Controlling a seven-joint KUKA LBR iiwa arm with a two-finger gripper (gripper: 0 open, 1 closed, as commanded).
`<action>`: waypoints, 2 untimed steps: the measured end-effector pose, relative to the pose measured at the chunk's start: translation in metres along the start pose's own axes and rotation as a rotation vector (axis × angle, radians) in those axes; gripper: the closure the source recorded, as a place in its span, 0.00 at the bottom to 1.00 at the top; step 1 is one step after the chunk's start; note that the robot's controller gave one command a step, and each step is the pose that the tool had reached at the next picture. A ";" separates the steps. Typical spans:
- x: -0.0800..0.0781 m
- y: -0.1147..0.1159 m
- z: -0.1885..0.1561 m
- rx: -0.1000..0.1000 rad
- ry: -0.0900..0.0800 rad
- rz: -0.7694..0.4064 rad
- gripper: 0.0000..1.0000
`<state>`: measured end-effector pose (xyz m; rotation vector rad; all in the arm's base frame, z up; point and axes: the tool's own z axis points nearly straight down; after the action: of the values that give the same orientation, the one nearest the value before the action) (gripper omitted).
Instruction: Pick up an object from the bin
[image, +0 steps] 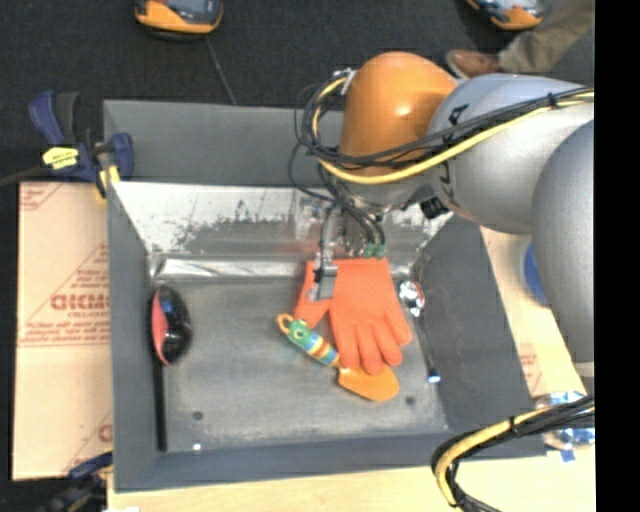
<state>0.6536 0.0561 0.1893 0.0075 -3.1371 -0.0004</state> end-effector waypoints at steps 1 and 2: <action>-0.001 0.000 -0.005 -0.001 -0.008 0.001 0.00; 0.011 -0.010 0.065 -0.002 -0.012 0.014 0.00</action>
Offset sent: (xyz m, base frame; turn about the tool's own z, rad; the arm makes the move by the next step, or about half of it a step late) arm -0.0193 -0.0157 -0.1040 0.0174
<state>0.6427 0.0463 0.1247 -0.0139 -3.1489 -0.0034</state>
